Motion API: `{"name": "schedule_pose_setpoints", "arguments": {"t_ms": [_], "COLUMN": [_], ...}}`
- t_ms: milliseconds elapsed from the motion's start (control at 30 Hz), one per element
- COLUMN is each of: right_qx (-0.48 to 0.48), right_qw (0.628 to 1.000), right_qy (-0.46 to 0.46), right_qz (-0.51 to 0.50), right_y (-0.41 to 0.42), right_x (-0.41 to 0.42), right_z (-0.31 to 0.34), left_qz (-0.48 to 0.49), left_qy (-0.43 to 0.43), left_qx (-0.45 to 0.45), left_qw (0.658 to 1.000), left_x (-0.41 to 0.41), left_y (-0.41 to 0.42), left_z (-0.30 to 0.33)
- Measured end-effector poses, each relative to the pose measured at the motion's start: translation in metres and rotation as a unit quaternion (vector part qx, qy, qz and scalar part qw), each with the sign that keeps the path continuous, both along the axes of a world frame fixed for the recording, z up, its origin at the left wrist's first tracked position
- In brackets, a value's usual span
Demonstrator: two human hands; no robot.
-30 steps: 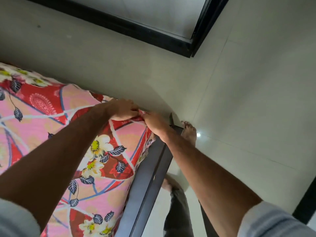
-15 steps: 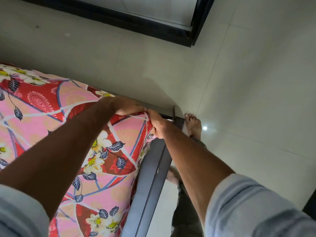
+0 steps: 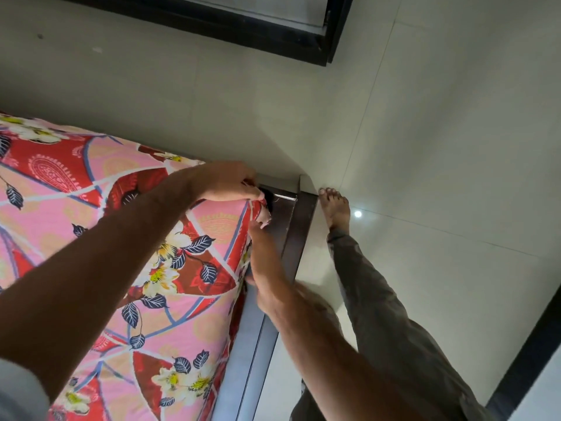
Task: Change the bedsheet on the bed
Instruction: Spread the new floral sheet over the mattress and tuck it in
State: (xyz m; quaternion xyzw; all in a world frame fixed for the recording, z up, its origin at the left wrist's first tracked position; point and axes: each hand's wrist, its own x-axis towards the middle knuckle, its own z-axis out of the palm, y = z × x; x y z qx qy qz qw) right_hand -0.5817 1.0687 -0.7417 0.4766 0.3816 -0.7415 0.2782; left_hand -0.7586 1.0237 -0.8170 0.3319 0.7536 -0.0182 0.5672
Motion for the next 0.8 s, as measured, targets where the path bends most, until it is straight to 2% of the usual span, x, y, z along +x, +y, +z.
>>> {"name": "schedule_pose_setpoints", "arguments": {"t_ms": [33,67,100,133,167,200,233,267,300,333,367,400,433,533,567,633,700,800], "right_qx": [-0.008,0.049,0.093,0.139,0.254,0.286,0.312,0.289,0.230,0.123,0.053,0.010,-0.001,0.039,0.052,0.020,0.008,0.014], "right_qw": [0.998,0.994,0.992,0.983,0.953,0.937,0.925,0.941,0.964,0.985,0.988,0.987,0.987,0.980,0.980,0.987,0.989,0.985], "right_qy": [0.020,0.024,-0.015,-0.041,0.005,0.044,0.050,0.011,-0.051,-0.107,-0.116,-0.110,-0.067,-0.121,-0.114,-0.084,-0.092,-0.125], "right_qz": [0.054,0.092,0.079,0.116,0.162,0.195,0.212,0.174,0.122,0.048,0.088,0.116,0.143,0.154,0.152,0.132,0.118,0.116], "right_y": [0.003,0.024,0.051,0.066,0.085,0.108,0.115,0.100,0.073,0.054,0.046,0.034,0.022,0.029,0.035,0.038,0.043,0.054], "right_x": [0.003,-0.002,-0.004,-0.001,0.032,0.044,0.048,0.047,0.037,-0.006,-0.037,-0.050,-0.052,-0.075,-0.075,-0.076,-0.079,-0.079], "right_z": [-0.002,-0.025,-0.064,-0.123,-0.225,-0.306,-0.340,-0.331,-0.286,-0.182,-0.127,-0.107,-0.103,-0.108,-0.110,-0.113,-0.110,-0.114], "left_qz": [-0.013,-0.034,-0.045,-0.045,-0.034,-0.043,-0.066,-0.093,-0.114,-0.126,-0.123,-0.108,-0.081,0.033,0.050,0.001,-0.033,-0.040], "left_qy": [-0.004,0.011,0.020,0.029,0.034,0.042,0.050,0.061,0.075,0.090,0.107,0.129,0.151,0.183,0.191,0.236,0.278,0.284], "left_qx": [-0.007,-0.008,-0.011,-0.020,-0.030,-0.039,-0.045,-0.050,-0.058,-0.063,-0.064,-0.064,-0.061,-0.012,0.006,0.044,0.090,0.098], "left_qw": [1.000,0.999,0.999,0.998,0.998,0.997,0.995,0.993,0.989,0.986,0.985,0.984,0.983,0.983,0.980,0.971,0.956,0.953], "left_x": [0.002,0.004,0.006,0.006,0.006,0.006,0.006,0.005,0.006,0.008,0.010,0.011,0.013,0.017,0.020,0.032,0.050,0.064], "left_y": [-0.001,0.000,0.002,0.004,0.006,0.007,0.009,0.010,0.009,0.009,0.008,0.008,0.010,0.019,0.019,0.008,-0.013,-0.021], "left_z": [0.002,0.003,0.003,0.001,-0.003,-0.005,-0.007,-0.012,-0.015,-0.017,-0.022,-0.025,-0.026,-0.015,-0.005,0.013,0.025,0.027]}}
